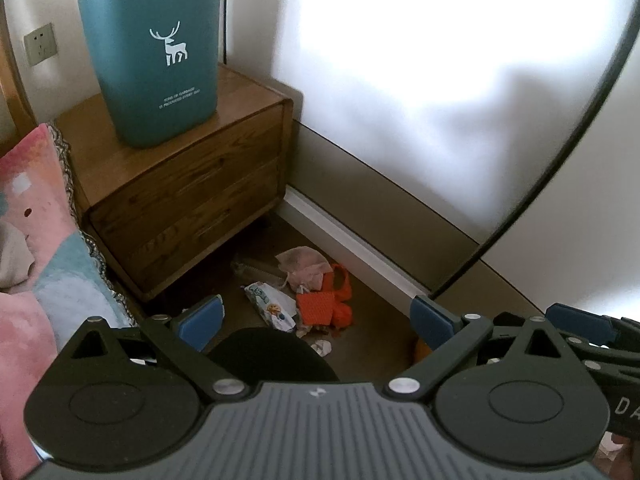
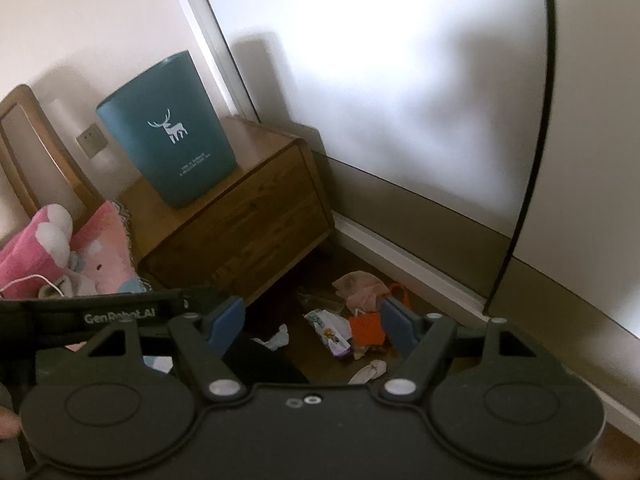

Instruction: Collect trash

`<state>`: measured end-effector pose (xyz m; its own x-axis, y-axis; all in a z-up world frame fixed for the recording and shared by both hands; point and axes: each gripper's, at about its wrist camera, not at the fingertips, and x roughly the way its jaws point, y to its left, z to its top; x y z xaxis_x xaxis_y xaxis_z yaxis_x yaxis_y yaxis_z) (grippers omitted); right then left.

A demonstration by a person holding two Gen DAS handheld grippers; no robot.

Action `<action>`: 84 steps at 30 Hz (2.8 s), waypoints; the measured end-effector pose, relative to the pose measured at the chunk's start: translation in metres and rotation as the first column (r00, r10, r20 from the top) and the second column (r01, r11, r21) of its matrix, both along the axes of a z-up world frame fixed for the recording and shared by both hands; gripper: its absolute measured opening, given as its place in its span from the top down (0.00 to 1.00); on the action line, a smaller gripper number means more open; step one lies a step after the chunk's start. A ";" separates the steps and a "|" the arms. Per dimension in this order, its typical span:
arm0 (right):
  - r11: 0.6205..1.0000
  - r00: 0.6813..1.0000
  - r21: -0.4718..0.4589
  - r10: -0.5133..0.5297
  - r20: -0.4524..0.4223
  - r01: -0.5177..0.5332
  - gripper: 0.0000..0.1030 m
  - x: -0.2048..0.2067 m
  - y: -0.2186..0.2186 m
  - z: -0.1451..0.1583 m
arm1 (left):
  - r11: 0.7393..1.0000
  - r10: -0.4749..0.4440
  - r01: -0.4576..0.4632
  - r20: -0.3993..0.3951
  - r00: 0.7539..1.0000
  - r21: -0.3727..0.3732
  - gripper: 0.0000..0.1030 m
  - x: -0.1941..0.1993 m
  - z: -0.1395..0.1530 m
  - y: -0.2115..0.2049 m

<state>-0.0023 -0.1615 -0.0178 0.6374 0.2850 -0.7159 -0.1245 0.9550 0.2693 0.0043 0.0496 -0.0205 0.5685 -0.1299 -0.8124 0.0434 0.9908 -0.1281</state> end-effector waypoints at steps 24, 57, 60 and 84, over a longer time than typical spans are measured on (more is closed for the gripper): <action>0.993 0.988 -0.060 0.094 -0.121 -0.102 0.27 0.184 0.007 -0.180 | 0.980 0.199 -0.192 -0.214 0.956 0.056 0.02 0.213 -0.193 0.113; 0.771 0.695 -0.088 0.511 -0.506 -0.631 0.30 0.321 0.163 -0.535 | 0.893 -0.098 0.368 -0.686 0.721 0.260 0.03 0.304 -0.599 0.121; 0.759 0.683 -0.086 0.523 -0.510 -0.646 0.30 0.325 0.172 -0.546 | 0.893 -0.070 0.355 -0.697 0.714 0.274 0.03 0.304 -0.616 0.128; 0.837 0.744 0.007 0.490 -0.455 -0.547 1.00 0.334 0.132 -0.529 | 0.906 -0.027 0.306 -0.682 0.731 0.293 0.68 0.287 -0.622 0.140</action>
<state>0.3318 -0.0297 -0.5471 0.0428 0.3765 -0.9254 -0.5112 0.8041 0.3035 0.2909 0.1899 -0.6428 -0.1201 0.2106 -0.9702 0.2570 0.9505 0.1745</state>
